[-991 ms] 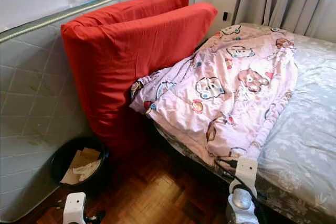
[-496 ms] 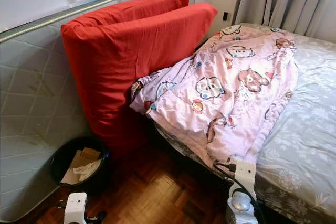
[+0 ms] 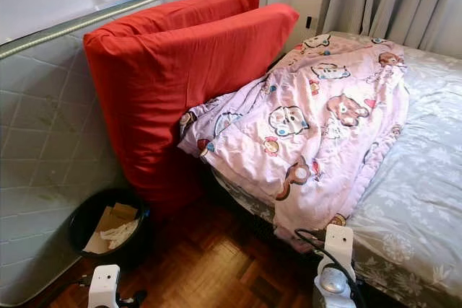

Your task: Clean up the room

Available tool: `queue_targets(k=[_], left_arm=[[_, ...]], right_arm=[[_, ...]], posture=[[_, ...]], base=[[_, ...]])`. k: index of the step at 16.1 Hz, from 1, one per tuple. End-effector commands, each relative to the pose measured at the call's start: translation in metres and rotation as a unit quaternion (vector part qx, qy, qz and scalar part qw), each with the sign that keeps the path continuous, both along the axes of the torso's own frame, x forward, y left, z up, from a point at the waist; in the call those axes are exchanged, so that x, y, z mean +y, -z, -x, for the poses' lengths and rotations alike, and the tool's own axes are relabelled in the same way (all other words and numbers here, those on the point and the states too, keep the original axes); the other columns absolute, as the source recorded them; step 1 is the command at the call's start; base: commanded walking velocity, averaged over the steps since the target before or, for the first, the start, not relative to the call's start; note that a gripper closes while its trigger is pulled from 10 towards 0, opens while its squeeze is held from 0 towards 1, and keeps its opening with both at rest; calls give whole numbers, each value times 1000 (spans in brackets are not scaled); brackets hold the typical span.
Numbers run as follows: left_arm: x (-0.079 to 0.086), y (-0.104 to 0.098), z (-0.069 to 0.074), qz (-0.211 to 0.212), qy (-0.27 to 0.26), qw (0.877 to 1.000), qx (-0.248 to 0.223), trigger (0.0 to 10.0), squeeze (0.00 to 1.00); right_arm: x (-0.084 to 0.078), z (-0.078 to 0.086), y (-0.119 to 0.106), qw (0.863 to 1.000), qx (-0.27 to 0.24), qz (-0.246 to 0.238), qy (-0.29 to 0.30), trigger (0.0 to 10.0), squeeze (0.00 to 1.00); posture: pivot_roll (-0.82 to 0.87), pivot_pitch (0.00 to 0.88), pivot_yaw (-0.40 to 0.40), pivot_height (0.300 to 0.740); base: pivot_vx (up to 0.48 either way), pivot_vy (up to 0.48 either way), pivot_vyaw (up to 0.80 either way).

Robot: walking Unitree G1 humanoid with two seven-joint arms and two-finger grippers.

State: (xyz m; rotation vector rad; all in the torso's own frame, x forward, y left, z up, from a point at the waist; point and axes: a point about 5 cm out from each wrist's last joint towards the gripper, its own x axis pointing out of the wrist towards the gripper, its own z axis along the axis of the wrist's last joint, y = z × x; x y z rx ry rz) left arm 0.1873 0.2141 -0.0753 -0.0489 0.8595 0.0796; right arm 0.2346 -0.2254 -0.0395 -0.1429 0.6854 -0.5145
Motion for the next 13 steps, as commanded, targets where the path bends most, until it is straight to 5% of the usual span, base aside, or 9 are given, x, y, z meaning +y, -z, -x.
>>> queue_targets(k=[1, 3, 4, 7, 10, 13], left_arm=[[2, 1, 2, -2, -2, 1000, 5, 10000, 0], [2, 1, 2, -1, -3, 1000, 5, 10000, 0], [1, 1, 1, -1, -4, 1000, 5, 10000, 0], [0, 0, -1, 0, -5, 1000, 3, 10000, 0], [1, -1, -2, 0, -8, 1000, 1, 10000, 0], [1, -1, -3, 1, -9, 1000, 1, 10000, 0]], right_arm=[[2, 2, 2, 1000, 4, -10, -4, 10000, 0], [11, -1, 3, 997, -31, -66, -30, 10000, 0], [18, 7, 12, 994, -4, -86, -74, 10000, 0], [16, 38, 32, 988, 62, -114, -89, 10000, 0], [9, 82, 52, 982, 123, -135, -44, 10000, 0], [13, 92, 57, 979, 140, -139, -41, 10000, 0]], posture=[[-12, 12, 31, 740], [-15, 12, 30, 740], [-16, 11, 28, 740], [-19, 10, 26, 740], [-13, 3, 22, 740], [-24, 0, 27, 740]], base=[[0, 0, 0], [0, 0, 0], [0, 0, 0], [0, 0, 0], [0, 0, 0], [0, 0, 0]])
